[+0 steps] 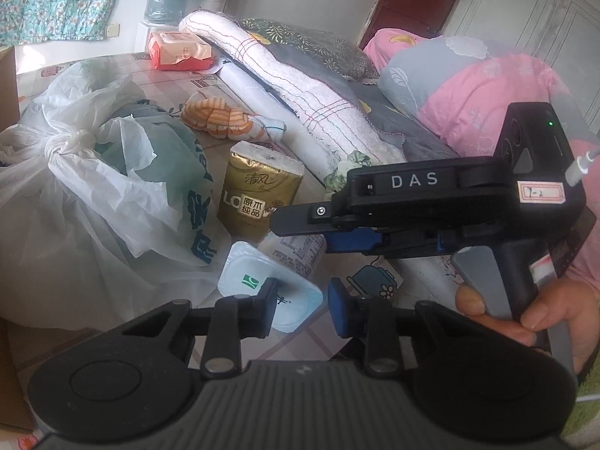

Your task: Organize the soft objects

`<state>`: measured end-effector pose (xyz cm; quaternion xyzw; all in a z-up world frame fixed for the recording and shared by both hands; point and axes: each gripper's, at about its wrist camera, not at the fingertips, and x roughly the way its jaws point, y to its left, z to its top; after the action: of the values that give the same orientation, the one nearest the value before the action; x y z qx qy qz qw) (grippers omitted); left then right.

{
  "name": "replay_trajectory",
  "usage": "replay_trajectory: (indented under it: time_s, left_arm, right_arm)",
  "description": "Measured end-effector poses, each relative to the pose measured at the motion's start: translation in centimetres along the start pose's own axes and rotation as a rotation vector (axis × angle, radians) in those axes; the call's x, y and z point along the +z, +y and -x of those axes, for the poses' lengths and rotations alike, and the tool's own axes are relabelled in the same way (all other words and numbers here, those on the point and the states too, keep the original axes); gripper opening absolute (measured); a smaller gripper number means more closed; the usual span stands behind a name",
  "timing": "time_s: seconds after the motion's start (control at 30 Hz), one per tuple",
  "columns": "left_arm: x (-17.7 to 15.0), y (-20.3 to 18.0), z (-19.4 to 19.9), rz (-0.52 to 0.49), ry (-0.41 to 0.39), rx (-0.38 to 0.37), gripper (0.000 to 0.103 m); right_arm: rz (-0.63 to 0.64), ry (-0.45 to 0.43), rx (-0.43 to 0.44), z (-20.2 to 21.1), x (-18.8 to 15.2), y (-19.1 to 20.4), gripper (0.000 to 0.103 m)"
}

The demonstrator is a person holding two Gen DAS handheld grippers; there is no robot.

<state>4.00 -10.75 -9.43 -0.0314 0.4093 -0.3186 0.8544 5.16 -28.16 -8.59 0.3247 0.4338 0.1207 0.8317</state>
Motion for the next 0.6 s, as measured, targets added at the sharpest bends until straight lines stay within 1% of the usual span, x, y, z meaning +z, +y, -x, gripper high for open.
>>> replay_trajectory:
  time_s: [0.1, 0.2, 0.33, 0.4, 0.47, 0.6]
  left_arm:
    - [0.1, 0.0, 0.4, 0.007, -0.006, -0.004, 0.029]
    - [0.3, -0.3, 0.8, -0.008, -0.021, -0.003, 0.030]
    - [0.9, -1.3, 1.2, -0.056, -0.051, -0.008, 0.032]
    - [1.3, -1.9, 1.0, -0.088, -0.051, -0.006, 0.034]
    - [1.7, -2.7, 0.5, -0.123, -0.043, 0.001, 0.035]
    - [2.2, -3.8, -0.7, -0.160, -0.015, -0.045, 0.035]
  right_arm:
    - [-0.050, 0.003, 0.027, 0.1, -0.4, -0.4, 0.050]
    - [-0.137, 0.022, 0.077, 0.0, -0.5, -1.6, 0.050]
    - [-0.281, 0.057, 0.160, -0.5, -0.6, -3.8, 0.051]
    - [-0.331, 0.056, 0.183, -0.6, -0.7, -4.7, 0.051]
    - [-0.351, 0.046, 0.183, -0.5, -0.6, -5.1, 0.051]
    - [-0.295, 0.006, 0.105, 0.3, -0.2, -4.6, 0.052]
